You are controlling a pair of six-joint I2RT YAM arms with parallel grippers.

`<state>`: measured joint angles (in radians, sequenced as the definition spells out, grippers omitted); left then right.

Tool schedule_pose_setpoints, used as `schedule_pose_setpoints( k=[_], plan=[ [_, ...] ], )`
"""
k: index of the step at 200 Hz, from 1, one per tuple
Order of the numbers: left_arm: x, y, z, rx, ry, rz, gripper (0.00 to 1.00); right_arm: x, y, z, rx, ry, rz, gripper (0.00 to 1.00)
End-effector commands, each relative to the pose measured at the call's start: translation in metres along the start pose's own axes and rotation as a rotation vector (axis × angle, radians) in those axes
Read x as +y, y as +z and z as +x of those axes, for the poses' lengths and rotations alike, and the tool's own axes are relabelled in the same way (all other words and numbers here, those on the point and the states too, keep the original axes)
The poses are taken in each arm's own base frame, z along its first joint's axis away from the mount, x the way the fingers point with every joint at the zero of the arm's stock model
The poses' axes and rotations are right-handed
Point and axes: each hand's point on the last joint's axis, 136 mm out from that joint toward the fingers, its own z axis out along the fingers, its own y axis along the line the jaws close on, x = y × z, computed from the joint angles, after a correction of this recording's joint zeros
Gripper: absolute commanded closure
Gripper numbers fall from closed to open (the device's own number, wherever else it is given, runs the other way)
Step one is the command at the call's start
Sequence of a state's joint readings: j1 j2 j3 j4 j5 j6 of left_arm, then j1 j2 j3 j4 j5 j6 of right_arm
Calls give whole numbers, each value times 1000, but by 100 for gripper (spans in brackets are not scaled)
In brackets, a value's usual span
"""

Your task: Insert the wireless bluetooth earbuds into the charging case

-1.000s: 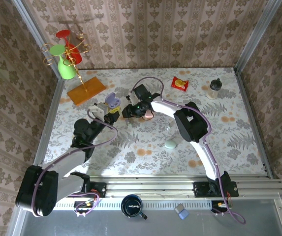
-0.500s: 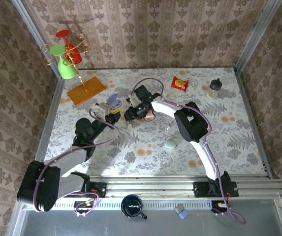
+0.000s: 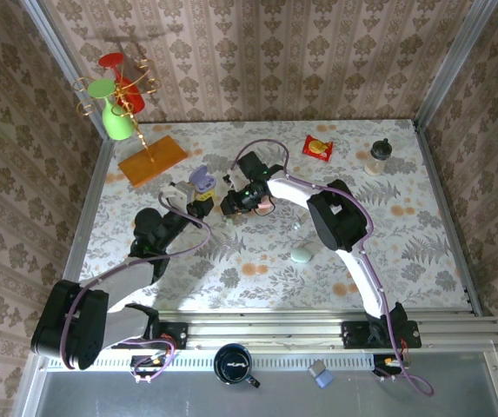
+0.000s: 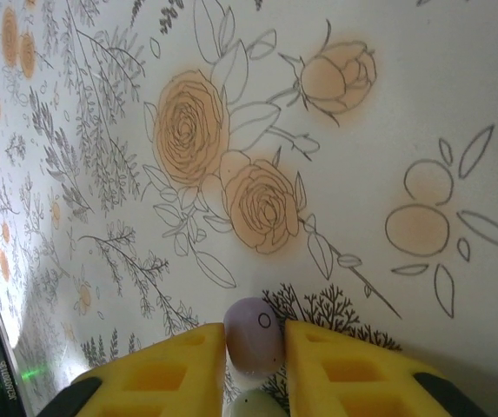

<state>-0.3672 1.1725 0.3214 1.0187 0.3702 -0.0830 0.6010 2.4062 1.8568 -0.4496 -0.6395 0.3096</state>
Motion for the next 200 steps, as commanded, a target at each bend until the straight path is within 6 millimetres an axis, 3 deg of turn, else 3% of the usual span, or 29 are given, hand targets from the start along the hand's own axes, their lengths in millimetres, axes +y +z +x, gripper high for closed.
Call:
schedule_pose_setpoints(
  k=[1, 58, 106, 146, 200],
  plan=[
    [-5, 3, -22, -68, 24, 27, 78, -6, 7, 20, 68, 28, 25, 77],
    [-3, 4, -15, -47, 39, 16, 78, 1, -11, 6, -5, -10, 68, 79],
    [-1, 5, 1, 7, 62, 10, 78, 13, -56, -21, -213, -64, 128, 79],
    [-5, 4, 12, 24, 74, 30, 78, 15, -97, -24, -330, -106, 210, 80],
    [-15, 5, 27, 59, 41, 110, 78, 39, -158, -12, -484, -229, 257, 80]
  ],
)
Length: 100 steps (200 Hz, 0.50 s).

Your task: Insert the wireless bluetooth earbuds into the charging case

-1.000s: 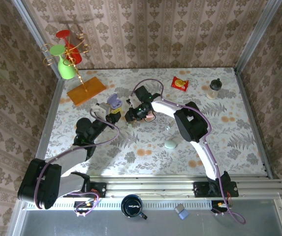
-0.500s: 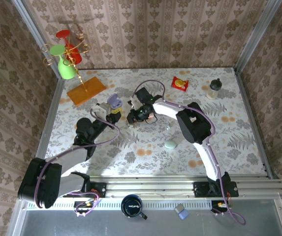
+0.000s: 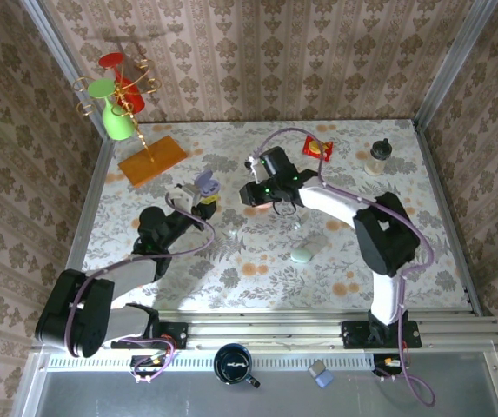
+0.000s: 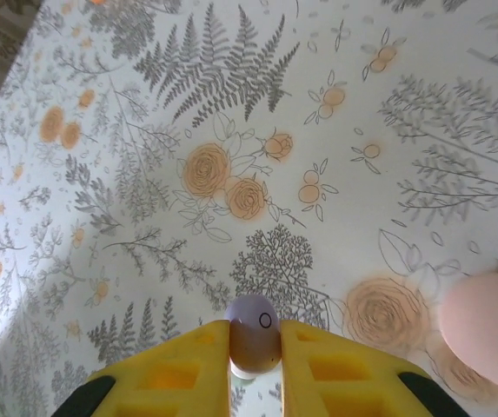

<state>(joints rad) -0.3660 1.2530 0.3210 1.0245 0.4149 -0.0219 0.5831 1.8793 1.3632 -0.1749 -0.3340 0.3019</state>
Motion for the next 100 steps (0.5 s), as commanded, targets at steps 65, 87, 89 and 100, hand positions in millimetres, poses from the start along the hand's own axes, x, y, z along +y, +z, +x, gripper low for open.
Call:
schedule_pose_setpoints(
  k=[65, 87, 89, 100],
  plan=[
    [-36, 1, 7, 21, 11, 222, 77, 44, -107, -20, -306, -244, -49, 80],
    [-47, 0, 7, 23, 7, 297, 77, 60, -122, -15, -323, -310, -84, 80],
    [-48, 0, 6, 22, 6, 304, 77, 61, -121, -15, -321, -314, -86, 80],
    [-53, 1, 6, 25, -1, 333, 76, 75, -136, -17, -350, -351, -114, 80]
  ],
)
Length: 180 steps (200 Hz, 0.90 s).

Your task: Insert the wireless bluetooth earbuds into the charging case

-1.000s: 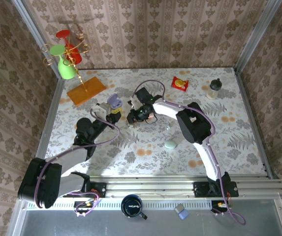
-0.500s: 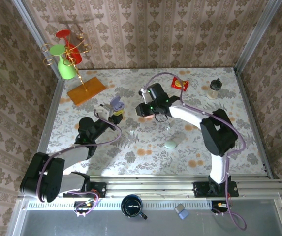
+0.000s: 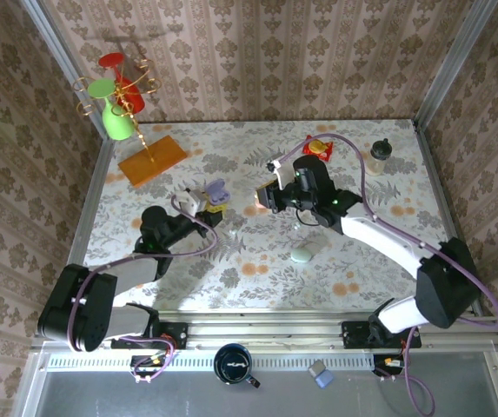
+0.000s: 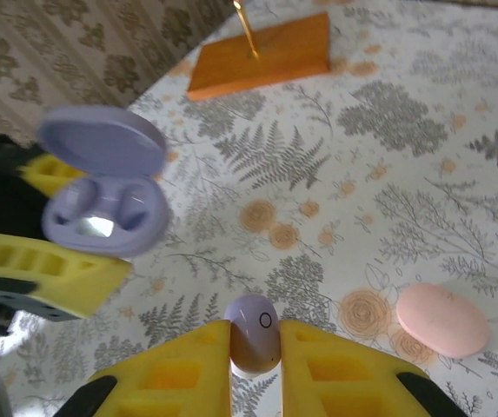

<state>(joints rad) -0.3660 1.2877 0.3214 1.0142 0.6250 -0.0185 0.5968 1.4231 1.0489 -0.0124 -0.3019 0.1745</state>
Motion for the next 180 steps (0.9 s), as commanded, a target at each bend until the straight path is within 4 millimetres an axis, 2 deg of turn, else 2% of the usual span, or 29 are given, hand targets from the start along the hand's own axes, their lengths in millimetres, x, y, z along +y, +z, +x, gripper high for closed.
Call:
schedule_pose_setpoints(
  k=[1, 34, 72, 79, 102, 130, 180],
  plan=[
    [-18, 5, -7, -6, 21, 124, 76, 28, -18, -19, -74, -115, -76, 80],
    [-27, 6, -4, 18, 17, 185, 77, 51, -18, -23, -73, -186, -124, 80],
    [-42, 5, -9, 14, 1, 287, 77, 68, -12, -28, -77, -219, -165, 80],
    [-44, 5, -9, 14, 1, 296, 77, 66, -1, -20, -50, -213, -171, 80],
    [-46, 5, -10, 7, -2, 304, 77, 68, 7, -17, -34, -211, -176, 80],
    [-46, 5, -17, -4, -17, 303, 77, 56, 20, -7, -1, -203, -141, 79],
    [-44, 3, -22, -22, 0, 280, 78, 53, 26, 0, 16, -185, -151, 80]
  ],
)
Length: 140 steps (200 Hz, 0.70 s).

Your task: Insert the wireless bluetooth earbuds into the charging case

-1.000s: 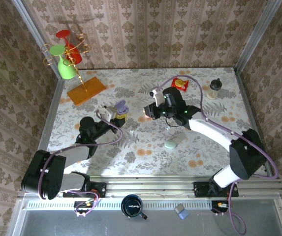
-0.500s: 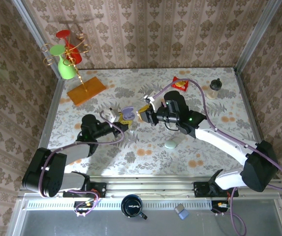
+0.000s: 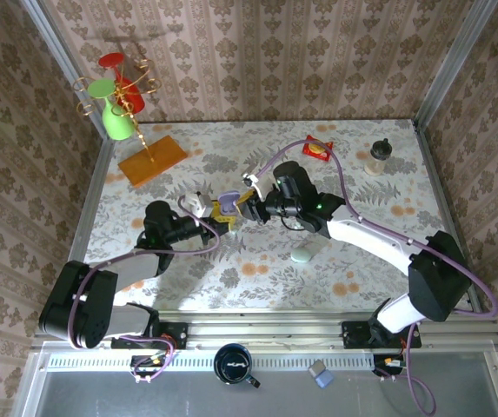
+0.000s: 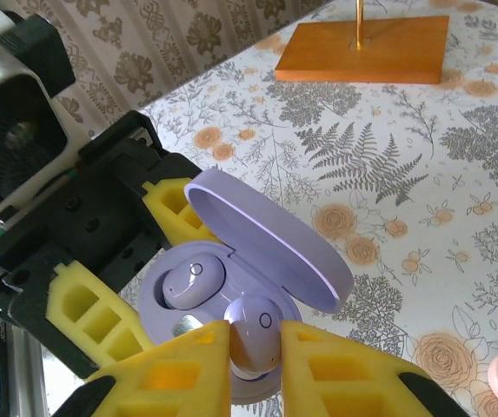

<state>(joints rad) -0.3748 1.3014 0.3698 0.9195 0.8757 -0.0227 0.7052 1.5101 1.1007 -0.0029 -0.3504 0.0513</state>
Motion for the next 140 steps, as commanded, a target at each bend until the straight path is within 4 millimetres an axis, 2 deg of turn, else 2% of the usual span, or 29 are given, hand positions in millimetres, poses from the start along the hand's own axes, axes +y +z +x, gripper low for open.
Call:
schedule_pose_setpoints(
  k=[1, 40, 67, 97, 140],
  plan=[
    [-5, 1, -24, -54, 52, 21, 78, 1, -2, -15, -40, -25, -8, 80],
    [-4, 0, -30, -73, 48, 14, 78, 1, 3, -8, -14, -23, -26, 79],
    [-6, 0, -34, -87, 45, 24, 78, 1, 4, -6, -9, -16, -30, 75],
    [-6, -1, -31, -75, 53, 20, 78, 5, -8, -19, -55, -3, -22, 64],
    [-8, 0, -23, -36, 82, 18, 79, 11, -35, -45, -170, 33, -26, 54]
  ],
)
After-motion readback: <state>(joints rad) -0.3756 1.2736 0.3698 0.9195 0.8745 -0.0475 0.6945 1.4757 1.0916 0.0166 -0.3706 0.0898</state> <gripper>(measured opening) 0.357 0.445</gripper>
